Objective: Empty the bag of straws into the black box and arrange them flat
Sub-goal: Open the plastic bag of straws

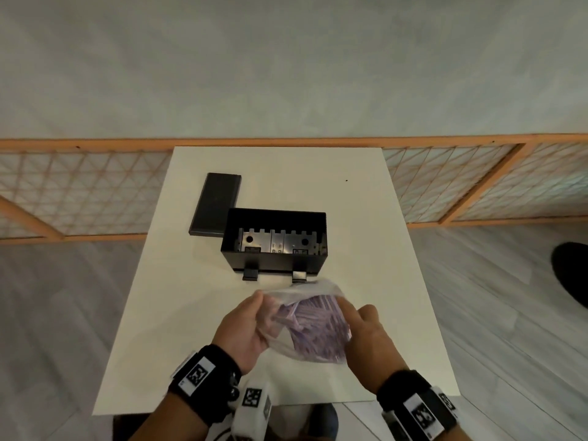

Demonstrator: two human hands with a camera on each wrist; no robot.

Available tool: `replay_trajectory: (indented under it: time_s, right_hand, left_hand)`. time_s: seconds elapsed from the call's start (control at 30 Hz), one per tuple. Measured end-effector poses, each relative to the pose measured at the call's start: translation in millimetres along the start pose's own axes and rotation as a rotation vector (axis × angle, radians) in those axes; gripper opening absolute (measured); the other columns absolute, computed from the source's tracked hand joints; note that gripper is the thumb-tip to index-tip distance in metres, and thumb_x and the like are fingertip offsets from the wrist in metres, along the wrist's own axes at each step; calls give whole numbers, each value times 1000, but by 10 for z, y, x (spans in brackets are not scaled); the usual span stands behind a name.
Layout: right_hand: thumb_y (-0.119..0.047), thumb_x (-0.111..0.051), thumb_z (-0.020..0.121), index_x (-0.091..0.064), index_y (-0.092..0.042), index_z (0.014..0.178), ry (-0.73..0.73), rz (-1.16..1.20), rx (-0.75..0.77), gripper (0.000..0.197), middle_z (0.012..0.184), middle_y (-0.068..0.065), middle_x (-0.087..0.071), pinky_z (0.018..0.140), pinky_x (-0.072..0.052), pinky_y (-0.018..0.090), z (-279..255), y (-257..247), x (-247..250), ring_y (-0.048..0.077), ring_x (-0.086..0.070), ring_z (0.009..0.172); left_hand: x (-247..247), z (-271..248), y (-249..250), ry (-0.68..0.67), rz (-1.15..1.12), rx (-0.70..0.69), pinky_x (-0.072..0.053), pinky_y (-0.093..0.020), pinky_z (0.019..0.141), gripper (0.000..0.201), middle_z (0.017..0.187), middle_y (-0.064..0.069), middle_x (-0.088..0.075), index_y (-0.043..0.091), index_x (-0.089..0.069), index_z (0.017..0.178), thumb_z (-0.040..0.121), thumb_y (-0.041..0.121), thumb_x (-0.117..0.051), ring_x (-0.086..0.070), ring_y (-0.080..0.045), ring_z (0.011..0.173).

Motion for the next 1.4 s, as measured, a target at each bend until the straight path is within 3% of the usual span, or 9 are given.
replay_trajectory:
  time_s: [0.2, 0.3, 0.5, 0.67, 0.83, 0.97, 1.13, 1.27, 1.4]
  right_hand:
    - [-2, -50, 89, -1, -45, 158, -153, 209, -148, 95, 100, 10, -68, 70, -54, 33, 68, 83, 21, 25, -67, 77]
    - [9, -45, 91, -25, -31, 153, -156, 637, -251, 77, 97, 22, -72, 67, -61, 38, 85, 19, 2, 28, -71, 75]
    - [20, -37, 90, -44, -12, 144, -258, 1076, -344, 63, 110, 21, -75, 65, -59, 33, 145, -26, 64, 28, -71, 74]
    - [20, -41, 90, -44, -6, 147, -347, 1284, -404, 62, 123, 26, -69, 83, -61, 41, 217, 82, 2, 33, -68, 90]
    - [24, -40, 86, -47, -3, 146, -352, 1389, -496, 66, 134, 37, -58, 113, -41, 59, 300, 97, -215, 43, -62, 111]
    - [25, -39, 81, -49, -11, 144, -355, 1430, -505, 73, 134, 37, -58, 115, -37, 63, 296, -59, -331, 46, -61, 113]
    - [22, -44, 69, -48, -15, 146, -316, 1497, -509, 86, 128, 34, -59, 112, -38, 66, 363, -125, -420, 47, -57, 112]
    - [23, -37, 78, -51, -17, 144, -454, 1493, -435, 78, 132, 28, -64, 87, -62, 49, 369, -158, -385, 45, -65, 104]
    - [11, -54, 84, -50, -25, 146, -643, 1280, -344, 72, 104, 14, -66, 76, -62, 43, 277, -171, -297, 23, -51, 64]
  left_hand:
    - [19, 50, -21, -136, -176, 161, -34, -18, 38, 14, 56, 4, -39, 11, -66, 97, 101, 23, -58, -33, -7, 34]
    - [109, 63, -29, -180, -189, 158, -35, -21, 40, 25, 64, -2, -43, 10, -64, 112, 88, 7, -59, -34, -10, 37]
    - [263, -201, 85, -384, -137, 33, -43, -32, 57, 77, 136, -15, -63, 35, -59, 142, 79, -7, -41, -44, -19, 65]
    - [357, -240, 29, -514, 386, -56, -59, -42, 86, 90, 148, -9, -57, 33, -45, 153, 77, -14, -57, -67, -25, 119]
    - [485, -115, -196, -398, 1312, -164, -48, -35, 110, 118, 162, 0, -29, 49, 11, 158, 78, 34, -75, -46, -16, 140]
    - [364, -92, -305, -466, 1543, -285, -25, -46, 125, 129, 170, 2, 4, 86, 37, 108, 82, 41, -81, -15, -28, 152]
    - [392, 107, -403, -383, 1458, -328, -15, -36, 127, 165, 159, 26, 19, 38, 36, 152, 49, 79, -86, 2, -1, 146]
    - [353, 88, -413, -80, 1207, -455, -50, -25, 100, 93, 137, 10, -56, 33, -41, 142, 66, 58, -89, -58, -6, 120]
    - [431, 217, -272, 8, 1211, -499, -57, -38, 85, 9, 93, 12, -68, 35, -65, 90, 83, 32, -70, -62, -7, 82]
Point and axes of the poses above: each hand's wrist, its own z-axis towards the middle knuckle, its own x-axis out of the back of the hand, y = z × x, the point moved 2 cm from there along z, towards the middle knuckle
